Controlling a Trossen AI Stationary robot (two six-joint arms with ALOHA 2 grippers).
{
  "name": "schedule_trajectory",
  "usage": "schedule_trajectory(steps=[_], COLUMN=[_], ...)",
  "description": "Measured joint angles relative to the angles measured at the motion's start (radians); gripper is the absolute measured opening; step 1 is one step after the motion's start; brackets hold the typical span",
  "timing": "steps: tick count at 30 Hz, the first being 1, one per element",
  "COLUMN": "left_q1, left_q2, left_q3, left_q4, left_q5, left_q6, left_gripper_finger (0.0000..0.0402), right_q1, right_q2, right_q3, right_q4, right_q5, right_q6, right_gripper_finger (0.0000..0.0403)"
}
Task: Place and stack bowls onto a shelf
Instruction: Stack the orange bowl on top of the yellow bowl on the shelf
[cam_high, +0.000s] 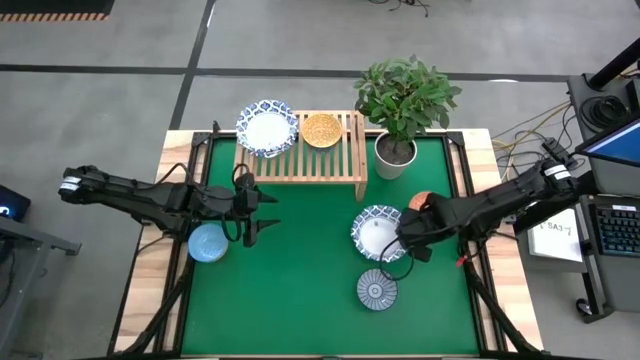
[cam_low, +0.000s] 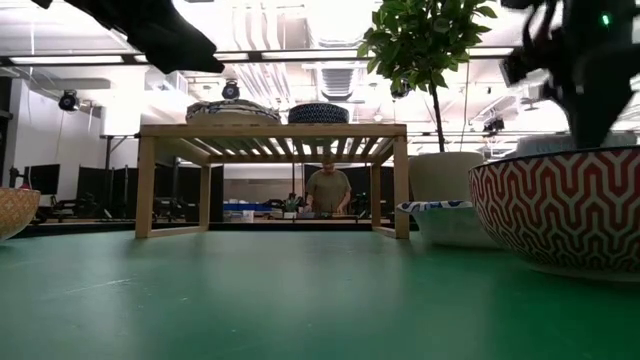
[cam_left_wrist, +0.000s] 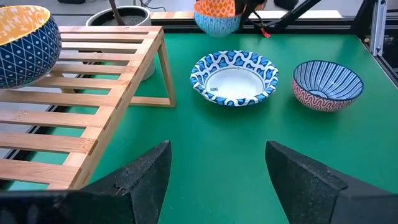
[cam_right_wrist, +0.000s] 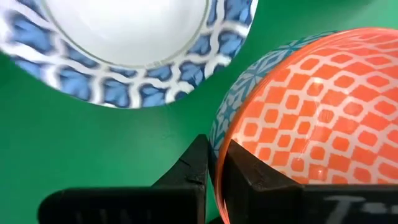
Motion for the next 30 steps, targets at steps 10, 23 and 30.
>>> schedule_trajectory(steps=[10,23,30], left_q1=[0.0,0.0,0.0], left_q2=[0.0,0.0,0.0], left_q3=[0.0,0.0,0.0], left_q4=[0.0,0.0,-0.001], left_q5=[0.0,0.0,0.0], left_q6=[0.0,0.008,0.008], left_gripper_finger=[0.0242,0.0242,0.0242], right_q1=[0.001,0.002,0.0], right_q2=[0.016,0.285,0.467], right_q3=[0.309,0.69,0.942], right_q4=[-0.024,0.101,0.091], right_q5=[0.105,0.132,0.231], right_q6=[-0.016,-0.388,-0.698], right_gripper_finger=[0.0013,0.0013,0.0013])
